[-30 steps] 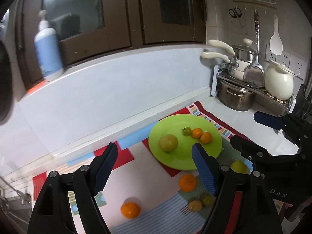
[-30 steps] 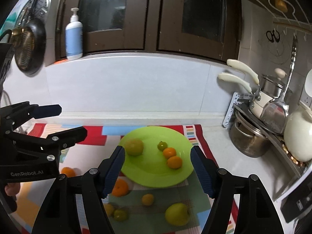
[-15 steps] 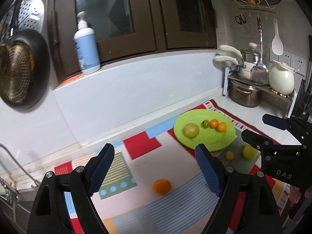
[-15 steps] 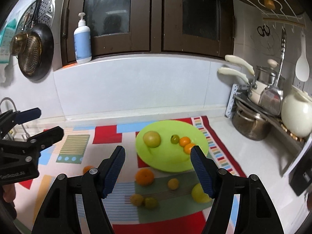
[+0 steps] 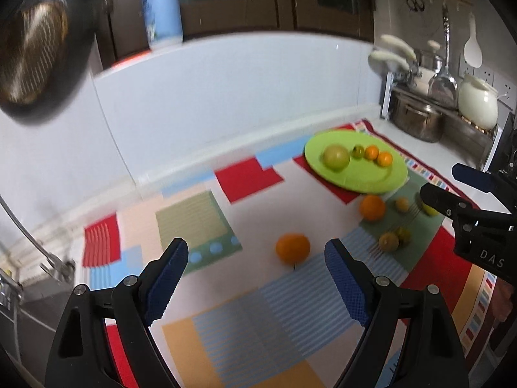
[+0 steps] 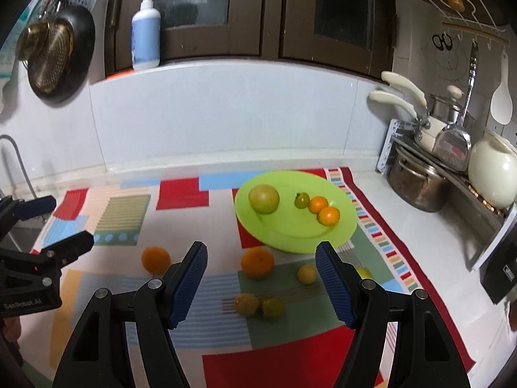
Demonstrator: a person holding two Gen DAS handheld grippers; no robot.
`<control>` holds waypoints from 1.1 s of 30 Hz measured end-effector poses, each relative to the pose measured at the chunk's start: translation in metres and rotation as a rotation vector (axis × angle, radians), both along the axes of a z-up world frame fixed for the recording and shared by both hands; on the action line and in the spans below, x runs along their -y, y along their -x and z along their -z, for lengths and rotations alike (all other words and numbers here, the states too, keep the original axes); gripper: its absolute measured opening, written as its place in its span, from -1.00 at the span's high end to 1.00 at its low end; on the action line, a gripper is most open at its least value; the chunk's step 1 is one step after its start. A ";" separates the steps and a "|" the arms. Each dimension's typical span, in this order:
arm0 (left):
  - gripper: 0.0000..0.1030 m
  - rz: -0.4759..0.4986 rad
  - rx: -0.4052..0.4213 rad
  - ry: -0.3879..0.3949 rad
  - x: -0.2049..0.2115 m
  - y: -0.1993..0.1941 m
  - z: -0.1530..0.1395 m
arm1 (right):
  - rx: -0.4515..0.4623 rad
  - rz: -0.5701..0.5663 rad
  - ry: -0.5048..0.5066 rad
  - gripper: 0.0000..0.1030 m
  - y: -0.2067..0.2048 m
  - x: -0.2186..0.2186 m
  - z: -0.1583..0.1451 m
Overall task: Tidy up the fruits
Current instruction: 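Withdraw both grippers from the plate, then grasp a large orange with the left gripper while the right gripper grasps another orange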
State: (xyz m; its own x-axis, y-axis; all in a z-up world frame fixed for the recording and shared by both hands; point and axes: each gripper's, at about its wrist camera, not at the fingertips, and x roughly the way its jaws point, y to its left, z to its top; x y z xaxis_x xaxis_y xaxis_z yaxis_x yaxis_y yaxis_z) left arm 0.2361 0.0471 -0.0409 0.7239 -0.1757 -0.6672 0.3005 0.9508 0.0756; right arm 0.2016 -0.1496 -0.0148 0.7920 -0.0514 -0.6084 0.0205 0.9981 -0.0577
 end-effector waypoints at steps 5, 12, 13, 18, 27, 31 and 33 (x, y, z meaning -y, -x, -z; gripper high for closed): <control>-0.68 -0.004 -0.055 -0.002 0.003 -0.015 0.019 | -0.056 0.012 -0.012 -0.36 -0.011 0.001 0.018; -0.68 0.048 -0.127 0.007 0.017 -0.037 0.043 | -0.131 0.007 -0.038 -0.36 -0.035 0.009 0.040; -0.68 0.052 -0.136 0.006 0.019 -0.040 0.046 | -0.140 0.004 -0.043 -0.36 -0.037 0.010 0.043; -0.67 0.069 -0.172 -0.001 0.028 -0.054 0.060 | -0.181 -0.004 -0.051 -0.36 -0.049 0.012 0.057; -0.56 0.078 -0.217 -0.018 0.037 -0.073 0.080 | -0.242 -0.010 -0.082 -0.35 -0.074 0.018 0.079; -0.41 0.070 -0.234 0.009 0.036 -0.078 0.084 | -0.263 -0.012 -0.105 -0.30 -0.084 0.021 0.086; -0.35 0.069 -0.240 0.016 0.037 -0.081 0.086 | -0.268 -0.011 -0.102 -0.28 -0.089 0.021 0.089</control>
State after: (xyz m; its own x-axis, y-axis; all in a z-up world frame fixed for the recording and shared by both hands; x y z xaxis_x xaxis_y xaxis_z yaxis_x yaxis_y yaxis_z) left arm 0.3169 0.0106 -0.1265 0.5308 -0.2310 -0.8154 0.3719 0.9281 -0.0209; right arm 0.2905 -0.1705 -0.1033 0.6021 0.0288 -0.7979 0.0068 0.9991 0.0412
